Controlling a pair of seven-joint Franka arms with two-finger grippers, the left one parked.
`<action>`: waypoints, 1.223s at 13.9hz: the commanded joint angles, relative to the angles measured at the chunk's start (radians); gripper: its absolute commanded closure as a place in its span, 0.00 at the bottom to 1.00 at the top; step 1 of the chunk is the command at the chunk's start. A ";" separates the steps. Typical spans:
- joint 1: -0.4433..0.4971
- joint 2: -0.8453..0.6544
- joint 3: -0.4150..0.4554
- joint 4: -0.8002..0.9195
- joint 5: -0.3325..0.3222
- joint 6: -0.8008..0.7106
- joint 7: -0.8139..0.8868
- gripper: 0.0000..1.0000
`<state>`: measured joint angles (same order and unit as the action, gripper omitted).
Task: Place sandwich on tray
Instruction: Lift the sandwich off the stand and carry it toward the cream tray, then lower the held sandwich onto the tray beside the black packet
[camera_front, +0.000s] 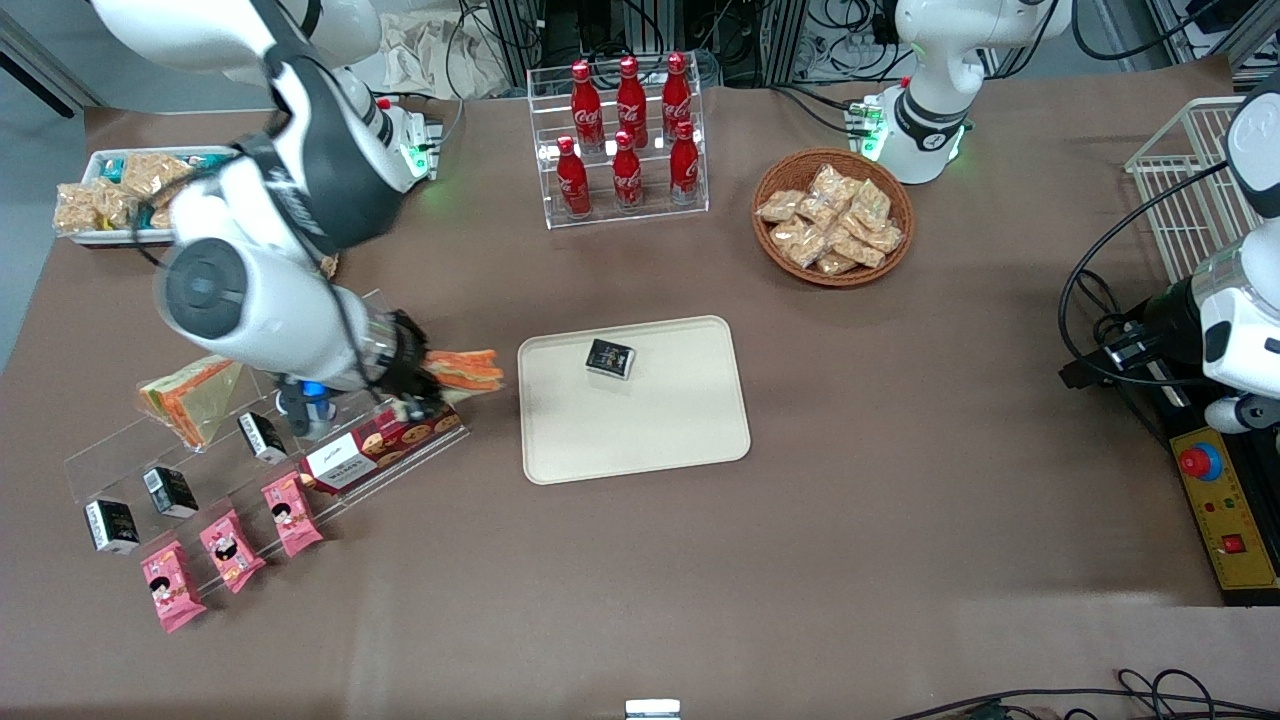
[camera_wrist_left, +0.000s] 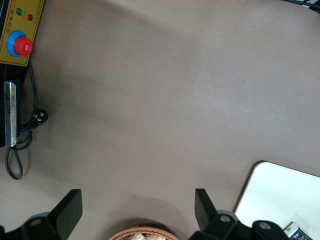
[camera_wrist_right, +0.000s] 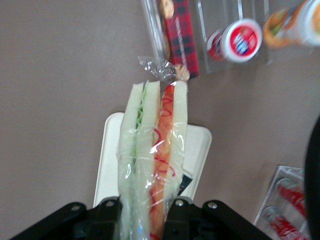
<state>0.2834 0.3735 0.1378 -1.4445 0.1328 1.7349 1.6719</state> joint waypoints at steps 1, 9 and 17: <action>0.019 0.065 -0.004 0.012 0.018 0.064 0.032 1.00; 0.172 0.237 -0.007 0.009 0.005 0.351 0.277 1.00; 0.252 0.361 -0.013 -0.043 0.002 0.557 0.316 1.00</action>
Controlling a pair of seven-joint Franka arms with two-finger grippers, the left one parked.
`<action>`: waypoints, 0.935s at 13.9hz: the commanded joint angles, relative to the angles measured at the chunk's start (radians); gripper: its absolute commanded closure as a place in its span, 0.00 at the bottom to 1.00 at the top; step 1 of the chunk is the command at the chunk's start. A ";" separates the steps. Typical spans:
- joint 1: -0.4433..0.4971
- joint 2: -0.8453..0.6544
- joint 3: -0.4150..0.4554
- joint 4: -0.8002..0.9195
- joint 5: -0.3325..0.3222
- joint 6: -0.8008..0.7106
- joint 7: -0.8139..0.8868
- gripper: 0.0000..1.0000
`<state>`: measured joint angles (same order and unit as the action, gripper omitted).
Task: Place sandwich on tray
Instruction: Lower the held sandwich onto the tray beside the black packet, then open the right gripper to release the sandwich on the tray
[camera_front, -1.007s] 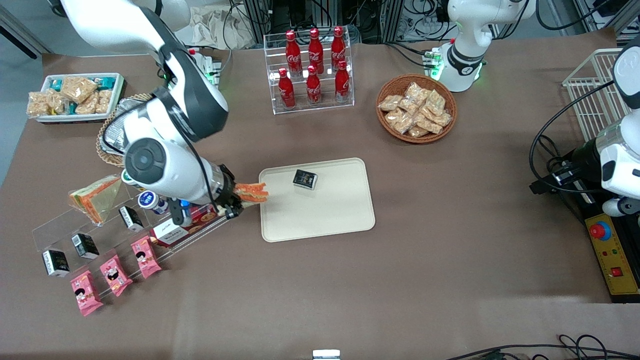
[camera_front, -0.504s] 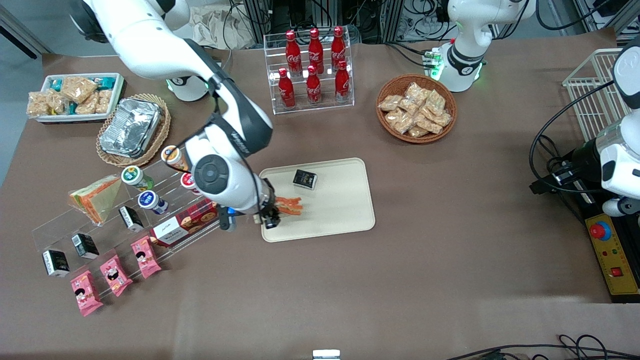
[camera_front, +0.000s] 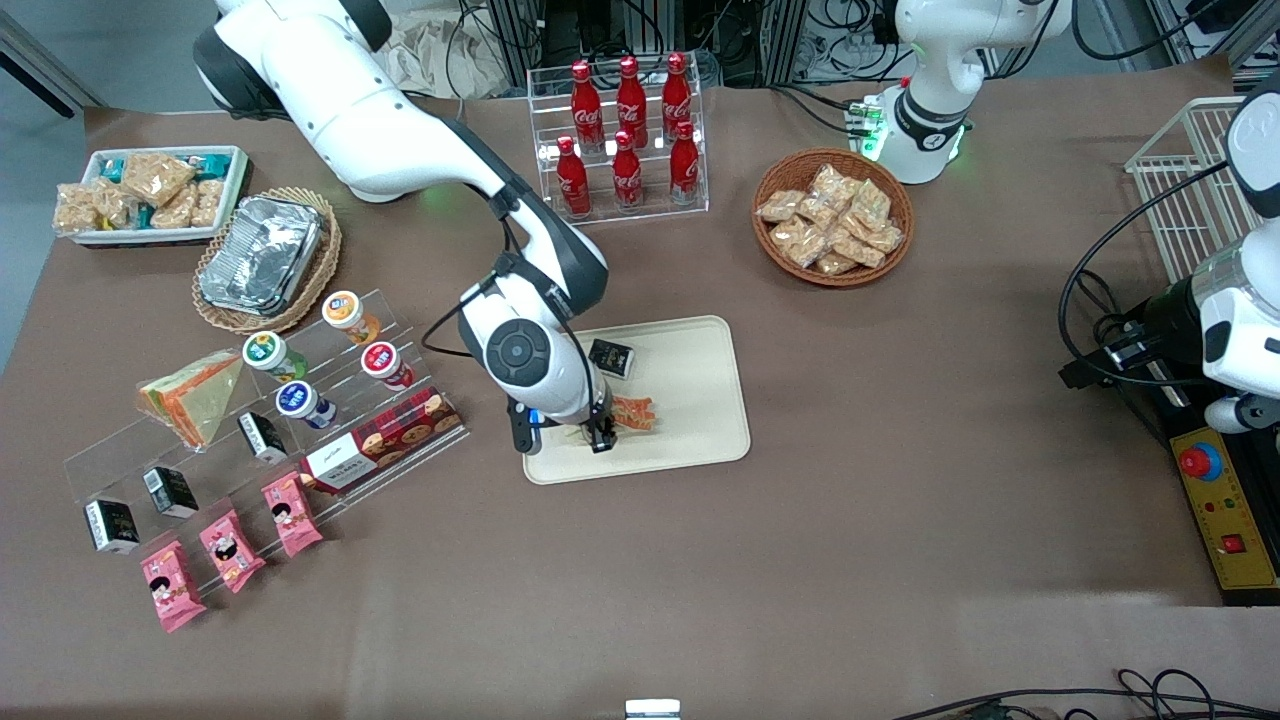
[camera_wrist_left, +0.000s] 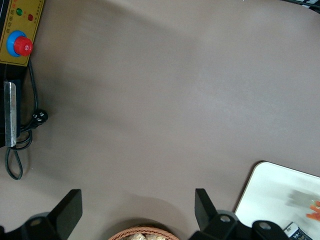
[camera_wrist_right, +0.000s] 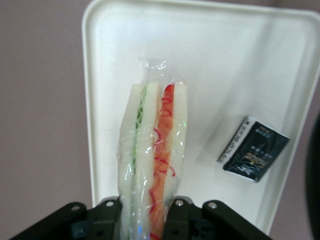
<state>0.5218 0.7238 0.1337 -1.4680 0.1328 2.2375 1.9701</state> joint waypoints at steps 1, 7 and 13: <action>0.015 0.026 -0.009 -0.020 0.002 0.071 0.023 1.00; 0.021 0.052 -0.008 -0.012 0.004 0.105 0.064 0.25; 0.021 0.033 -0.008 0.003 -0.005 0.082 0.055 0.01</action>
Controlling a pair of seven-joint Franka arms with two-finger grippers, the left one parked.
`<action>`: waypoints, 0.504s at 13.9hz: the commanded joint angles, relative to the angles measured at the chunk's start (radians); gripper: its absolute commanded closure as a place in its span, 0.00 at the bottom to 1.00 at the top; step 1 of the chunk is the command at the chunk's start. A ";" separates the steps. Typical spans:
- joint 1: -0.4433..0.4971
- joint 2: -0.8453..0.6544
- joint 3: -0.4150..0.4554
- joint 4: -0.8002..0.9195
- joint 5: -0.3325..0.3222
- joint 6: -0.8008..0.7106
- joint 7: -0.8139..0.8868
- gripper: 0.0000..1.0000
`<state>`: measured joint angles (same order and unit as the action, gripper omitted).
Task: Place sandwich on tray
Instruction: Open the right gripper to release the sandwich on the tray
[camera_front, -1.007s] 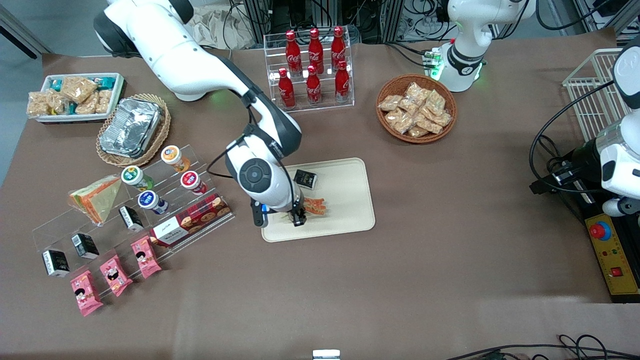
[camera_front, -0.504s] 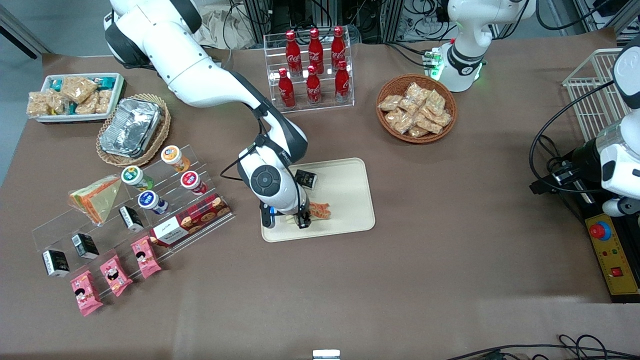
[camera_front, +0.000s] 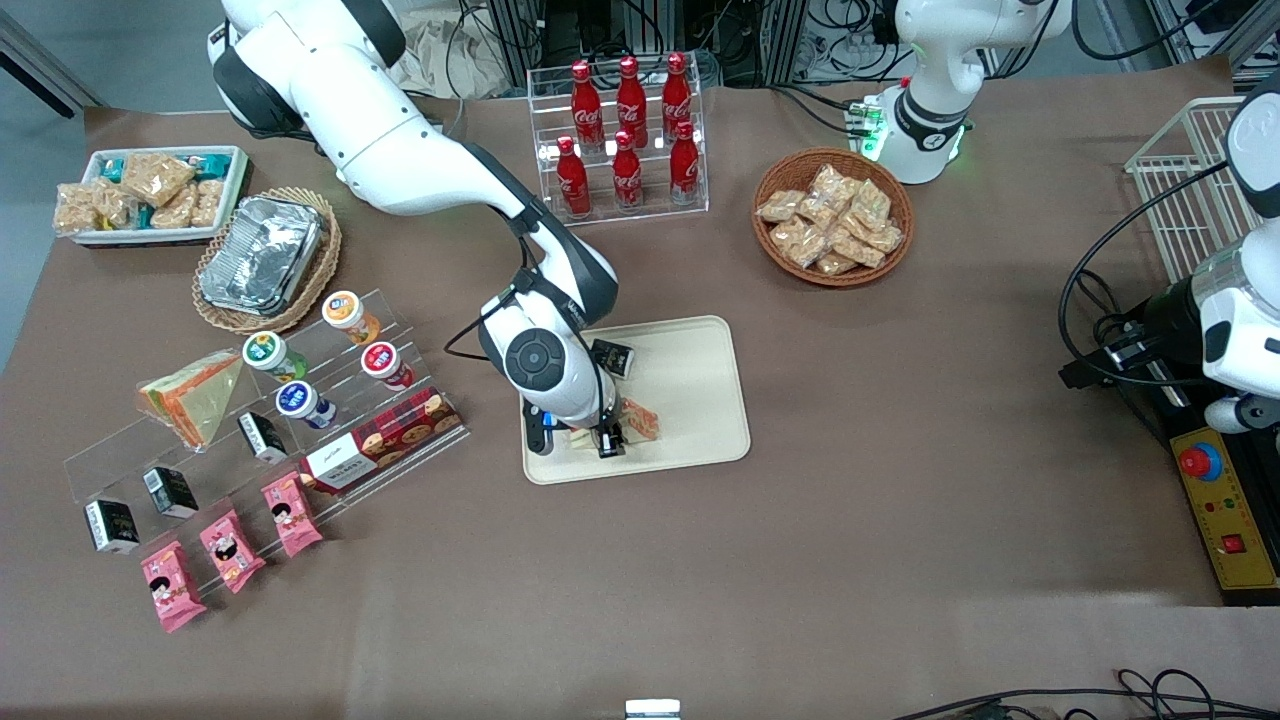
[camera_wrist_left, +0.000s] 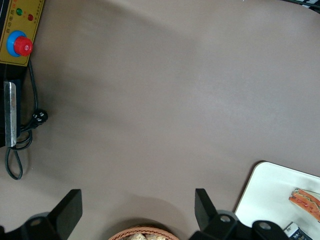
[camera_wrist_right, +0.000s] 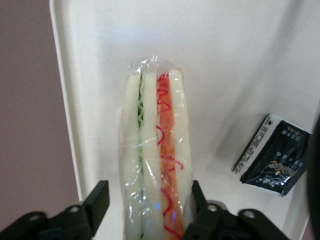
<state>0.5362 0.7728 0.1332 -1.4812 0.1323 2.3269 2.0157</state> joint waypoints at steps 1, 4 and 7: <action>0.007 -0.039 -0.007 0.016 -0.005 -0.021 0.009 0.01; -0.007 -0.133 -0.010 0.016 -0.005 -0.134 -0.001 0.01; -0.062 -0.225 -0.010 0.015 -0.002 -0.237 -0.110 0.01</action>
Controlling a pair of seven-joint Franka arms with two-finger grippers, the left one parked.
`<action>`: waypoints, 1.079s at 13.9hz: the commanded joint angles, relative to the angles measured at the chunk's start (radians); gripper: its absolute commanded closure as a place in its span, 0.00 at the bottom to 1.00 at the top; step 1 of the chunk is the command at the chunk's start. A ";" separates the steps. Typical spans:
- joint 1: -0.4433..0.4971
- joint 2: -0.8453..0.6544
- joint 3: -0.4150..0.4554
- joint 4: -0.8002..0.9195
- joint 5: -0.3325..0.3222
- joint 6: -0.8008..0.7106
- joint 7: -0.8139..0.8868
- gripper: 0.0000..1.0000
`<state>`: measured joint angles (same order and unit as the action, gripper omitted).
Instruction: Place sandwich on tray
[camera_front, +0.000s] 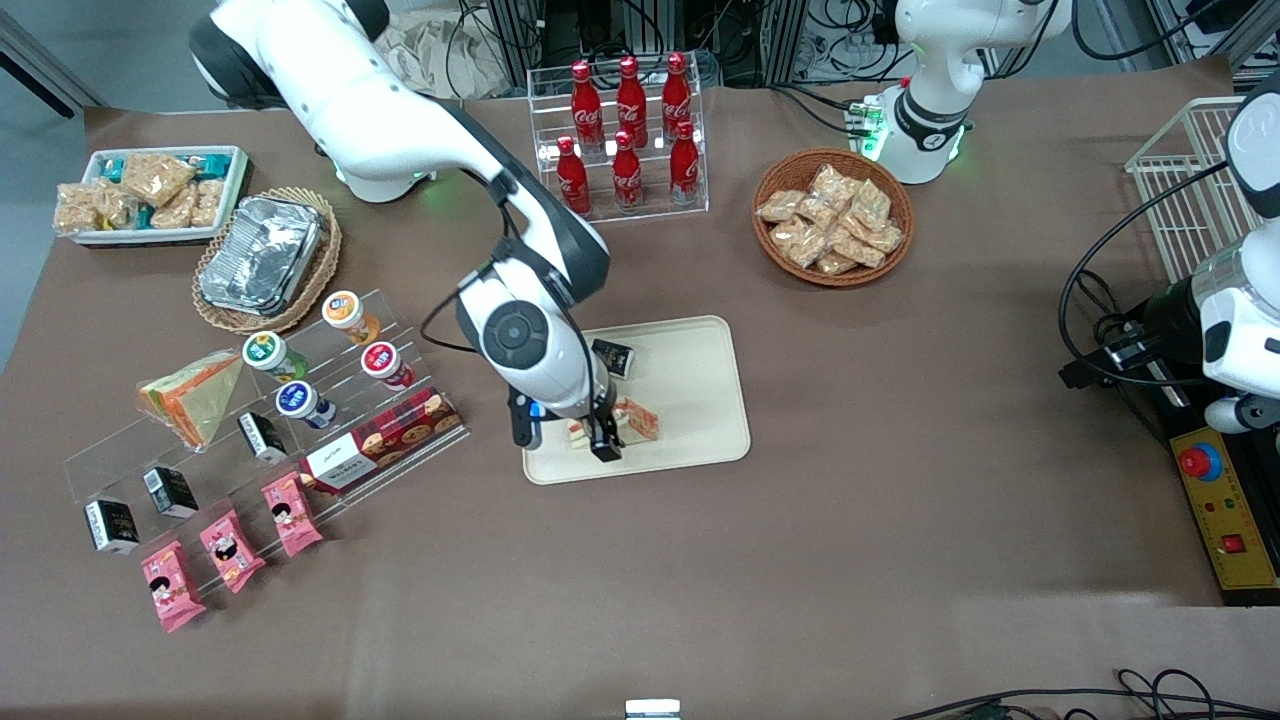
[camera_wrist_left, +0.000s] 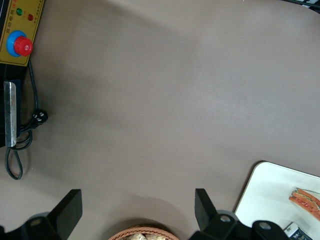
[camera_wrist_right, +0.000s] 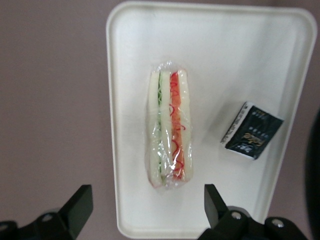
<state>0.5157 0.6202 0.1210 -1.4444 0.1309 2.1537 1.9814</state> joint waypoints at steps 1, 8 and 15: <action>-0.058 -0.103 0.002 -0.022 0.003 -0.107 -0.158 0.01; -0.252 -0.335 0.002 -0.025 0.012 -0.428 -0.932 0.01; -0.501 -0.487 -0.003 -0.093 -0.002 -0.537 -1.614 0.01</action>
<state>0.0878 0.1906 0.1101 -1.4723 0.1298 1.6161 0.5155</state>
